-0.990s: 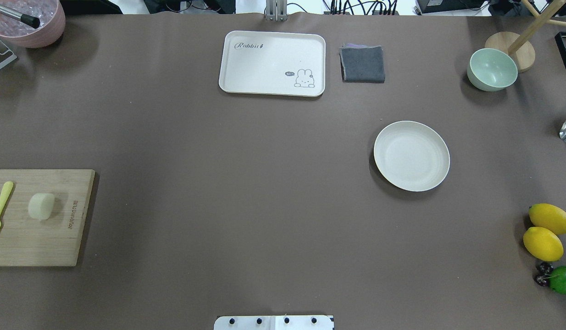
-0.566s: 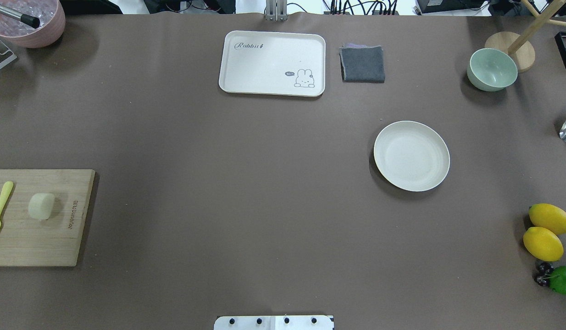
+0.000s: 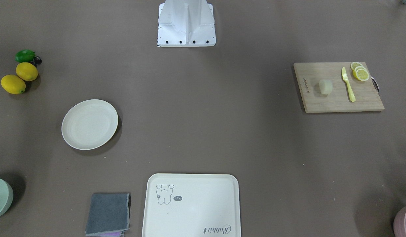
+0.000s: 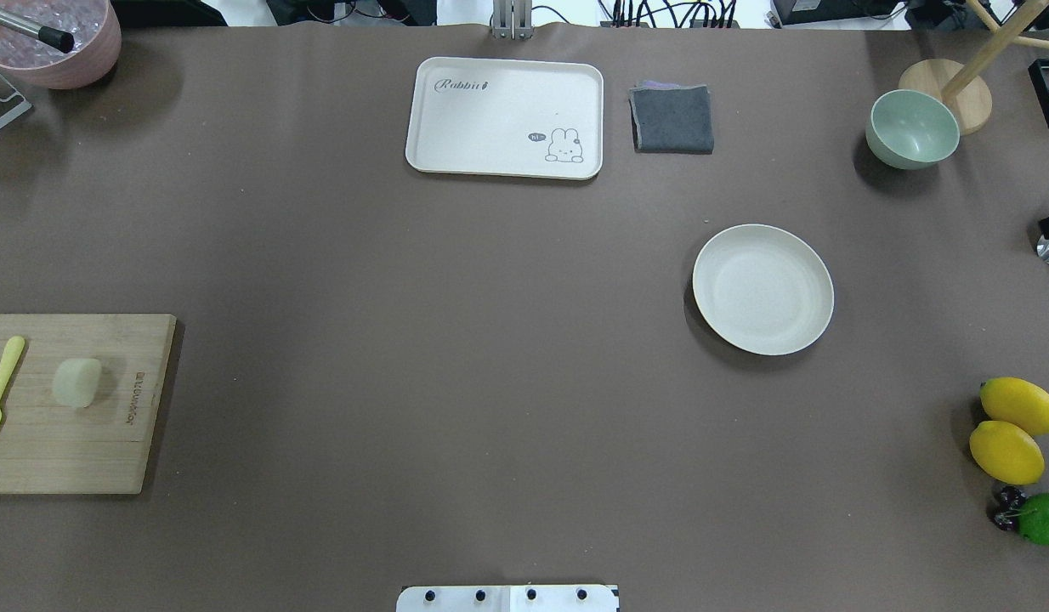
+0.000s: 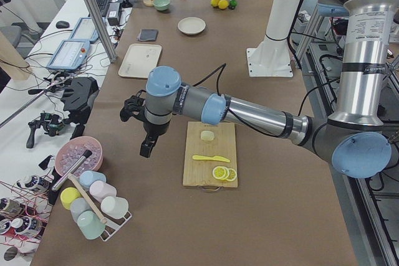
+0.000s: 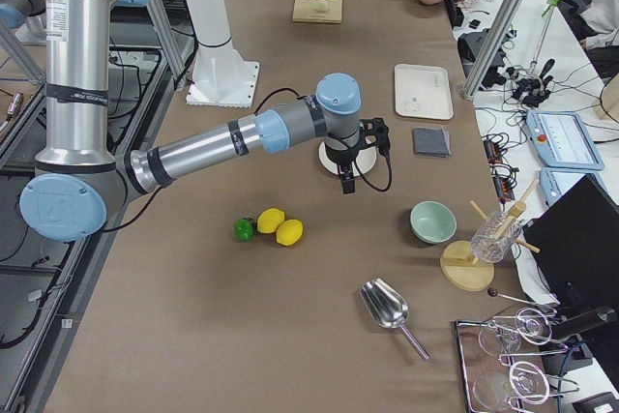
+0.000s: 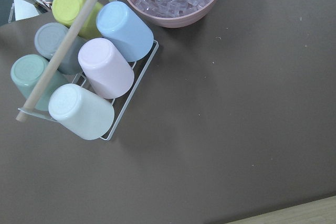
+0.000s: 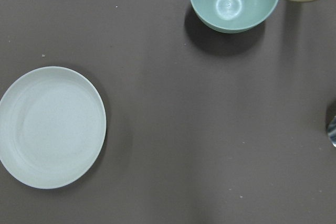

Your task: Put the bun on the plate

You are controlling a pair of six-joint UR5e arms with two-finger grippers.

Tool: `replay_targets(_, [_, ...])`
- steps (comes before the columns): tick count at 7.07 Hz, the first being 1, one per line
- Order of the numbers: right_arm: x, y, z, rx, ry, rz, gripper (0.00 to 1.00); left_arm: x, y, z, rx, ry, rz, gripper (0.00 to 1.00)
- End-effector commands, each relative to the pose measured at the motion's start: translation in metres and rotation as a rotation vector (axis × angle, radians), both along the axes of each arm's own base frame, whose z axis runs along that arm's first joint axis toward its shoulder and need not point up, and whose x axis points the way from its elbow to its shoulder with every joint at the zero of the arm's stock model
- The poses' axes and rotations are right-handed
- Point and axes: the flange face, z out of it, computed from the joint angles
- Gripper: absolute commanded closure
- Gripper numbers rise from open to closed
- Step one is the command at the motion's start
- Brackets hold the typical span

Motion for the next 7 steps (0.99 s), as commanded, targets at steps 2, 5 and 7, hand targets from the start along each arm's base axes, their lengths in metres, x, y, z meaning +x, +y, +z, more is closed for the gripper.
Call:
replay_targets(2, [-0.206, 0.008, 0.025, -0.018, -0.091, 0.138, 0.0, 0.013, 0.005, 0.006, 0.033, 0.006, 0.022, 0.03])
replay_targets(5, [-0.233, 0.013, 0.06, -0.061, -0.099, 0.191, 0.28, 0.016, 0.004, 0.006, 0.03, 0.007, 0.025, 0.02])
replay_targets(7, [-0.24, 0.02, 0.066, -0.072, -0.086, 0.197, 0.68, 0.019, 0.003, 0.005, 0.031, 0.007, 0.031, 0.03])
